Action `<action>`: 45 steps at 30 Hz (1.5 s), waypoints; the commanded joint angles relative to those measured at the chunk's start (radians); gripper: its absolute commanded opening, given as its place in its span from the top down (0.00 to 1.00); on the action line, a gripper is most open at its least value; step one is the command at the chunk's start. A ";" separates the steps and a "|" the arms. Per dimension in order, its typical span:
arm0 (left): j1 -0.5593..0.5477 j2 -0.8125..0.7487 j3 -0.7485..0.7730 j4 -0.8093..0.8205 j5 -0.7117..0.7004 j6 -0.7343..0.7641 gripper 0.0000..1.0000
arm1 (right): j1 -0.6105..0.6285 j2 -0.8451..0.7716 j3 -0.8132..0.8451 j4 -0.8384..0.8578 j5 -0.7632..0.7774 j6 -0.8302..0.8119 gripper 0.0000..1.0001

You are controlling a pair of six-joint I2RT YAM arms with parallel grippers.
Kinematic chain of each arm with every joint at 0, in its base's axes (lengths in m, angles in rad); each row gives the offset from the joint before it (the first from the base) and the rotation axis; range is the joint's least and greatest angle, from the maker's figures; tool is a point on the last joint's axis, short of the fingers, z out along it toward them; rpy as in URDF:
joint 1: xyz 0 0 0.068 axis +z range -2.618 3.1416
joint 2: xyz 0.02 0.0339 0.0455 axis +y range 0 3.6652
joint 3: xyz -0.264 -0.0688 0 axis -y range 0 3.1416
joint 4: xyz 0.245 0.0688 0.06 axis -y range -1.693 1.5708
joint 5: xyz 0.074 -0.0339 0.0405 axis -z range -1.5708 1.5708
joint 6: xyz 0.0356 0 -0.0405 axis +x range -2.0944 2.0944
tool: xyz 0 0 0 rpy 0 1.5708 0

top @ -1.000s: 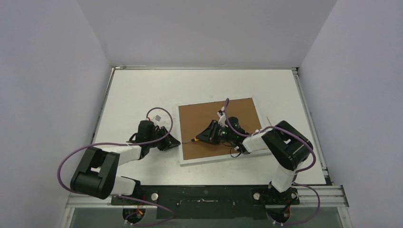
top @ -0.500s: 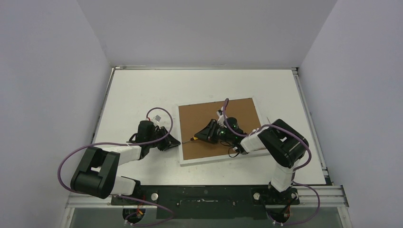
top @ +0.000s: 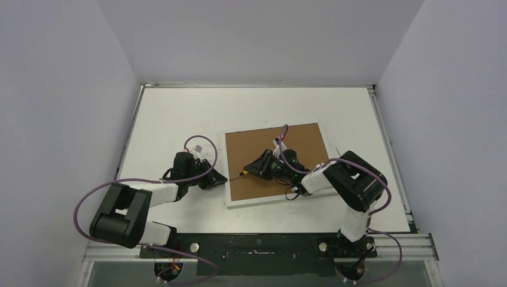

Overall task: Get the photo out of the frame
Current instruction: Release the photo frame item from the photo frame.

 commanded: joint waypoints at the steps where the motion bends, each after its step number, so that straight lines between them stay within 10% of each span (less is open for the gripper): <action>1: -0.039 0.020 0.002 0.053 0.013 -0.012 0.93 | 0.125 -0.097 0.040 -0.221 0.020 -0.124 0.95; 30: -0.053 -0.001 -0.018 0.070 -0.010 -0.039 0.95 | 0.561 -0.004 0.567 -0.754 0.495 -0.379 0.95; 45: -0.032 -0.059 0.006 -0.035 -0.047 0.010 0.94 | 0.372 -0.214 0.449 -0.780 0.477 -0.434 0.95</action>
